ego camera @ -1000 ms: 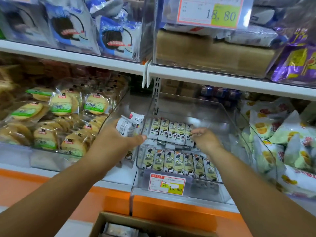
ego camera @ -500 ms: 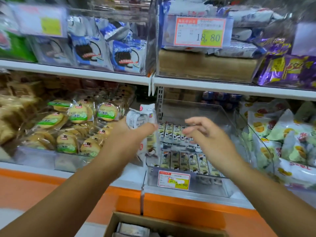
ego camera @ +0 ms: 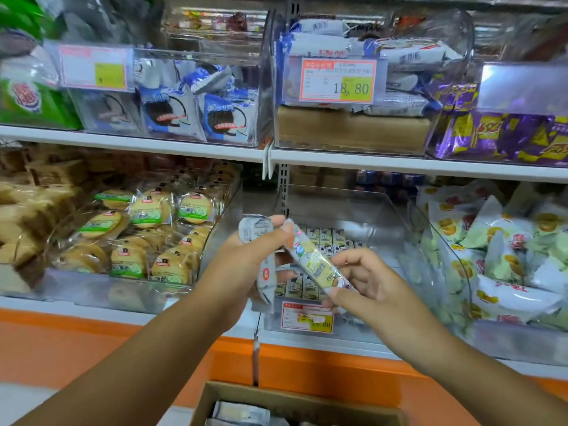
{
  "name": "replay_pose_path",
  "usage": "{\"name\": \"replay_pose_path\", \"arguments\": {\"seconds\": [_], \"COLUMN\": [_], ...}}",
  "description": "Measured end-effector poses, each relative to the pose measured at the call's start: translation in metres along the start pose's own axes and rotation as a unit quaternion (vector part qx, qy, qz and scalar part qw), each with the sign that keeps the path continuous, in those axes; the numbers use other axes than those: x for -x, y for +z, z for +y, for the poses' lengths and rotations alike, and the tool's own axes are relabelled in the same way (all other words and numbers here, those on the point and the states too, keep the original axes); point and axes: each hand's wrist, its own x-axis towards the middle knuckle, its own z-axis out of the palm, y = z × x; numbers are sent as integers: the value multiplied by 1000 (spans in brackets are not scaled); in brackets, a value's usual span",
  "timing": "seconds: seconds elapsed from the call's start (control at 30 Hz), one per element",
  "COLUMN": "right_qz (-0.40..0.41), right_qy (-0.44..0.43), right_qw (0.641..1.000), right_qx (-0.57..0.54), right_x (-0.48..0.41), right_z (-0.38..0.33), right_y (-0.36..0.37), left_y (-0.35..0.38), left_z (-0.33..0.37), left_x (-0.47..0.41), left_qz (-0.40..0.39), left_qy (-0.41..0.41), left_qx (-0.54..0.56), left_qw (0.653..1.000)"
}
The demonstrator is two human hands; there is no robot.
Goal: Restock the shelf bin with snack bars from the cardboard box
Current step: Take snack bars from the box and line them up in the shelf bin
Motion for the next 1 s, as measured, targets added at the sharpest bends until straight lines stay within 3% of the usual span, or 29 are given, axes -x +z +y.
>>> {"name": "replay_pose_path", "arguments": {"seconds": [0.2,0.33,0.47,0.6,0.7,0.8,1.0], "right_qz": [-13,-47,34,167,242,254,243], "right_qy": [-22,-126,-162,-56,32,78,123], "right_qw": [998,965,961,961,921,909,909], "right_qx": [53,226,223,213,302,321,315], "right_x": [-3,-4,-19,-51,-74,-96,-122], "right_z": [6,10,15,30,49,67,90], "right_y": [0,4,2,-24,-48,-52,-54], "left_y": [-6,-7,-13,-28,-36,-37,-39], "left_z": [-6,-8,-8,-13,-21,-28,-35], "left_x": [-4,-9,-14,-19,-20,-22,-25], "left_qz": [34,56,97,141,120,71,47], "left_qy": [6,4,52,77,14,-30,-14], "left_qx": [-51,-59,-116,-236,-304,-294,-300], "left_qw": [998,997,987,958,945,953,953]}}
